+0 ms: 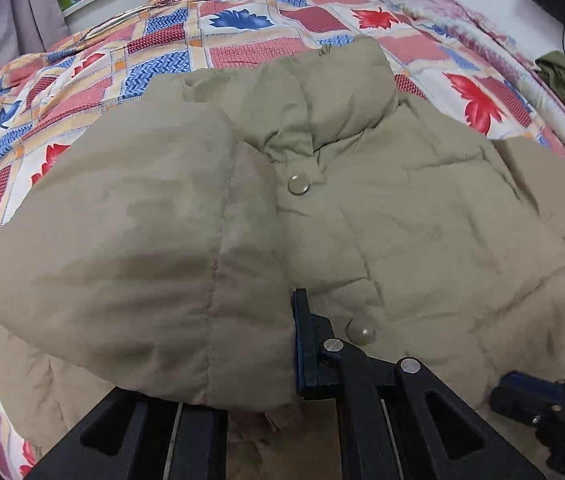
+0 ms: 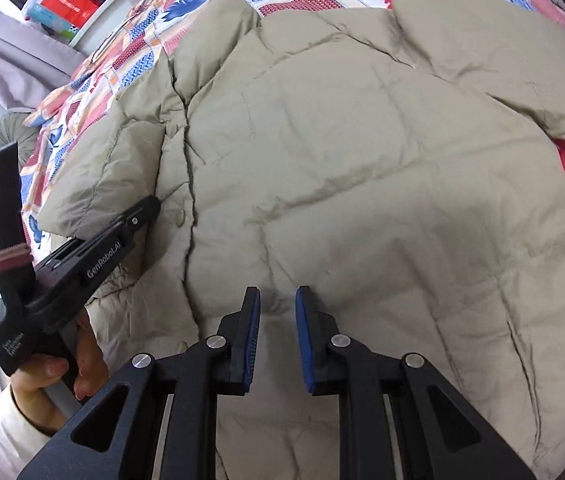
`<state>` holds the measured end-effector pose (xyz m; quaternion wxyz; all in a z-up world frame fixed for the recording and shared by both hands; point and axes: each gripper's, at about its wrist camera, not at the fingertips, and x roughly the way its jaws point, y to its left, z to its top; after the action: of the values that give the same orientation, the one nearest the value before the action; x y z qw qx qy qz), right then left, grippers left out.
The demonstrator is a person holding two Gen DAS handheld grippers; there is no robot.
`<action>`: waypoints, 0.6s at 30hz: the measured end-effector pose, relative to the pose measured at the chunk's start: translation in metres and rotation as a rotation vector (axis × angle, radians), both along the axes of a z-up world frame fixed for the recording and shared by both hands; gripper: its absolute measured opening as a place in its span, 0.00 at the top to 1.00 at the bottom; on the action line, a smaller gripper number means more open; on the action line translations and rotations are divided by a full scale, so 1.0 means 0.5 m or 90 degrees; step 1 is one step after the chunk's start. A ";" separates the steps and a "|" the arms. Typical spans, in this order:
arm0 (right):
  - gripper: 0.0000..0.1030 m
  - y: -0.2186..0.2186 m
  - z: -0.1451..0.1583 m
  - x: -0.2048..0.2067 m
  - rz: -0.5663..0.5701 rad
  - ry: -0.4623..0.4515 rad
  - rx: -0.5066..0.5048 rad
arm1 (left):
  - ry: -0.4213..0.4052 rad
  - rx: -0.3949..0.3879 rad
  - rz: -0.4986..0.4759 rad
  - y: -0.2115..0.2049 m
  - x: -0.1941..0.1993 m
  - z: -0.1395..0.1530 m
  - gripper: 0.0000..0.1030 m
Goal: Fold large clothes
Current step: 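Fold the held sleeve across the jacket body and open the left tool, then grasp the jacket side edge with the left tool and fold it inward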
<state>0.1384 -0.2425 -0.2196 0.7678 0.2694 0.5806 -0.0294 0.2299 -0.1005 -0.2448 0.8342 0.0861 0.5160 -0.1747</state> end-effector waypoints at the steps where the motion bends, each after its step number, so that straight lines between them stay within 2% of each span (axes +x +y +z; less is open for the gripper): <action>1: 0.80 0.000 0.001 0.003 0.002 -0.001 0.003 | -0.002 0.008 -0.003 0.002 -0.004 -0.001 0.83; 2: 0.80 -0.010 -0.001 -0.002 0.004 -0.002 0.004 | 0.003 0.012 -0.008 0.002 -0.007 0.001 0.70; 3: 0.80 -0.014 0.000 -0.007 0.004 -0.003 0.005 | 0.012 0.011 -0.010 0.006 -0.012 0.007 0.36; 4: 0.80 -0.013 0.001 -0.008 0.003 -0.002 0.006 | 0.013 0.003 -0.009 0.014 -0.018 0.017 0.10; 5: 0.80 -0.017 0.004 -0.021 0.003 -0.001 0.007 | -0.001 -0.006 -0.002 0.022 -0.027 0.031 0.06; 7: 0.76 -0.017 0.010 -0.030 0.007 0.002 0.003 | -0.031 -0.001 0.008 0.038 -0.039 0.059 0.06; 11: 0.46 -0.011 0.043 -0.057 0.039 -0.012 -0.029 | -0.032 -0.017 0.025 0.098 -0.053 0.094 0.06; 14: 0.37 0.036 0.083 -0.033 0.100 -0.050 -0.081 | -0.017 -0.052 0.075 0.197 -0.046 0.108 0.06; 15: 0.29 0.055 0.095 -0.024 0.123 -0.062 -0.098 | -0.008 -0.071 0.102 0.239 -0.040 0.109 0.06; 17: 0.22 0.109 0.119 0.003 0.183 -0.096 -0.141 | 0.009 -0.107 0.160 0.324 -0.019 0.104 0.06; 18: 0.22 0.143 0.128 0.019 0.218 -0.113 -0.171 | 0.018 -0.122 0.194 0.368 -0.005 0.097 0.06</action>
<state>0.1478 -0.1709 -0.1555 0.8387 0.0639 0.5388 0.0480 0.2277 0.0836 -0.1962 0.8480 -0.0752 0.5158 -0.0958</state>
